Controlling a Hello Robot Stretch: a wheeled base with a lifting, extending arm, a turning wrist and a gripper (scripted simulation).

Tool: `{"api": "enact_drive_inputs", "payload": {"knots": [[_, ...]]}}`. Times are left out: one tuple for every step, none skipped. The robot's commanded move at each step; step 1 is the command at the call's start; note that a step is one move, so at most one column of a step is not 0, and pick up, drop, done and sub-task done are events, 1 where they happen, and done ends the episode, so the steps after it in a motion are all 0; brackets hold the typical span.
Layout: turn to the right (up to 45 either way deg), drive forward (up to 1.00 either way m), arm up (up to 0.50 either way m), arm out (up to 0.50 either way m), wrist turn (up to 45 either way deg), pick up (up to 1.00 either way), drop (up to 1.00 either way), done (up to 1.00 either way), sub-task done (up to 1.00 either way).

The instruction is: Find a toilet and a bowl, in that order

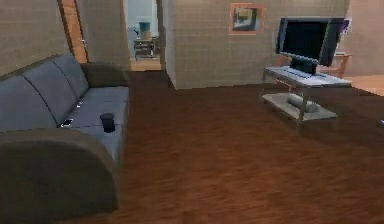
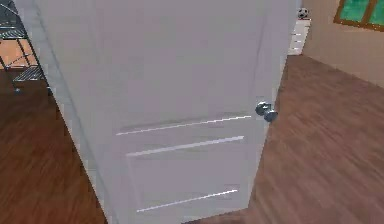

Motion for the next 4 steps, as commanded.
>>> {"api": "enact_drive_inputs", "payload": {"knots": [[0.0, 0.85, 0.00, 0.00, 0.0, 0.00, 0.00, 0.00, 0.00], [-6.0, 0.00, 0.00, 0.00, 0.0, 0.00, 0.00, 0.00, 0.00], [-3.0, 0.00, 0.00, 0.00, 0.0, 0.00, 0.00, 0.00, 0.00], [0.0, 0.15, 0.00, 0.00, 0.0, 0.00, 0.00, 0.00, 0.00]]}}
